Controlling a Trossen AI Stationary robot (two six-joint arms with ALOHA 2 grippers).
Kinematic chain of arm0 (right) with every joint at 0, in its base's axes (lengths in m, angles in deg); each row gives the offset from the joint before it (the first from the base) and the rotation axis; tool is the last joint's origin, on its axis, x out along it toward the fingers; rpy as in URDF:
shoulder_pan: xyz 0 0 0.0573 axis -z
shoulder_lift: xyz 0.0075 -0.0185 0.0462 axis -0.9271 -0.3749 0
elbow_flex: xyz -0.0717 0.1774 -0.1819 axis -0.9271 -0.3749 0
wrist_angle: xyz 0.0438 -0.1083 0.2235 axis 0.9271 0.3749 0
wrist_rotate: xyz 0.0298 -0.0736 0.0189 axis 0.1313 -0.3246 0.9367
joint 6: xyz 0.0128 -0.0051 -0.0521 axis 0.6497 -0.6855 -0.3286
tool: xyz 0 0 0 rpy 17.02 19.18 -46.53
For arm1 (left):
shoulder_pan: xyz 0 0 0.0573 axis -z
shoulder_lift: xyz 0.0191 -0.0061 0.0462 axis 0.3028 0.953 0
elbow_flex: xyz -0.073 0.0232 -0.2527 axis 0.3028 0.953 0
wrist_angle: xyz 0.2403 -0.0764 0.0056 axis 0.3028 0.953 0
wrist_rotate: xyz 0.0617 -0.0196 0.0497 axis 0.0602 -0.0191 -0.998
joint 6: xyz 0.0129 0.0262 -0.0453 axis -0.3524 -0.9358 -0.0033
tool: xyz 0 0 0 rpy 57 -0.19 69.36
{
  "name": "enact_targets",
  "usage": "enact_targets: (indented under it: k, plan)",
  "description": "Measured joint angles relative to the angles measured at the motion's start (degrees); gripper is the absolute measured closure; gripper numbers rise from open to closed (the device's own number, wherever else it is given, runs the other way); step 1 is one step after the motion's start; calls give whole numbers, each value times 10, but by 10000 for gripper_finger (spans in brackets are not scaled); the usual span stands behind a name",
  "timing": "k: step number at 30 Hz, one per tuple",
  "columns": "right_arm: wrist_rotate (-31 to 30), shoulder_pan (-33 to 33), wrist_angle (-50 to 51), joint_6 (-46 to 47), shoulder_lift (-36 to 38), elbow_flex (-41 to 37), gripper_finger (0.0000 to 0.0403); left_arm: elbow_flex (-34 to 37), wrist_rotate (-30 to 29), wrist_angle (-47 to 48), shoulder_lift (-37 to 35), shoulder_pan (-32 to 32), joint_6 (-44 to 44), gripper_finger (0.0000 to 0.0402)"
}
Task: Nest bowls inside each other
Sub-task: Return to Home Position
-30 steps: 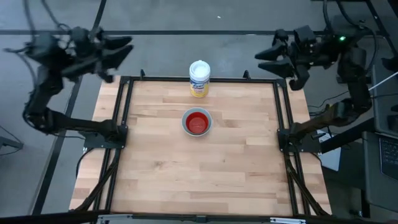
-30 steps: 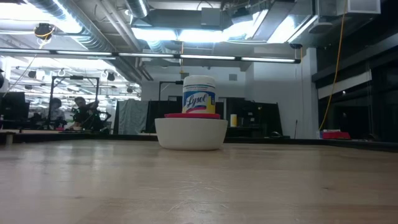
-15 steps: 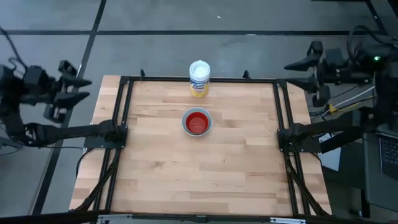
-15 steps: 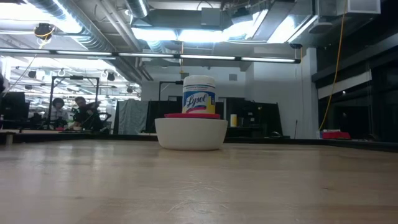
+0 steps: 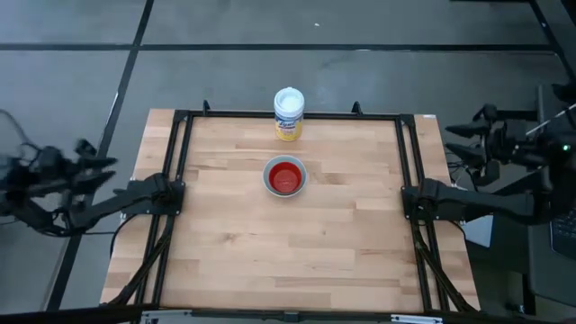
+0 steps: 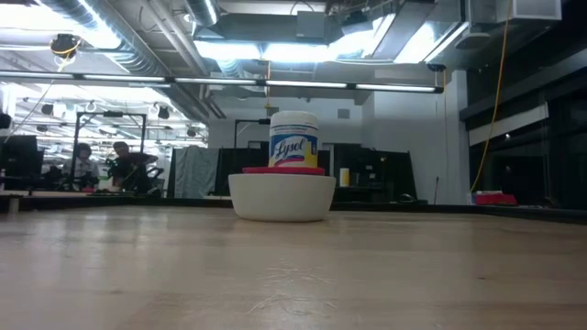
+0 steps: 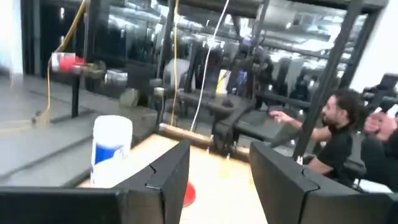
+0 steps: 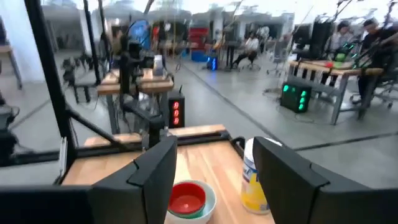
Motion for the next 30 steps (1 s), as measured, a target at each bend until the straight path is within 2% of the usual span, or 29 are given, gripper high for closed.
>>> enact_targets:
  k: [7, 10, 12, 14, 16, 18, 21, 25, 30]
  plan:
    - [-65, 2, -39, 19, 174, -145, 180, -13, -8, -75, -17, -3, -64, 238]
    - [-82, 2, -52, 33, 242, -195, 177, -33, -20, -38, -17, -10, -54, 236]
    - [-83, 5, -60, 39, 240, -212, 176, -29, -15, -39, -16, -14, -58, 236]
    - [-97, 5, -25, 31, 237, -222, 174, -29, -17, -37, -16, -26, -69, 237]
    - [-123, 4, -70, 23, 236, -244, 172, -23, -16, -39, -17, -33, -87, 238]
    - [-151, 4, -64, 22, 242, -284, 171, -9, -16, -30, -17, -41, -96, 237]
    - [-159, 4, -101, 35, 242, -323, 169, 25, -14, -27, -17, -54, -92, 236]
    - [-144, 4, -195, 66, 241, -427, 173, 92, -1, -71, -17, -68, -76, 238]
    - [-124, 3, -383, 72, 242, -554, 185, 207, 44, -188, -17, -82, -87, 235]
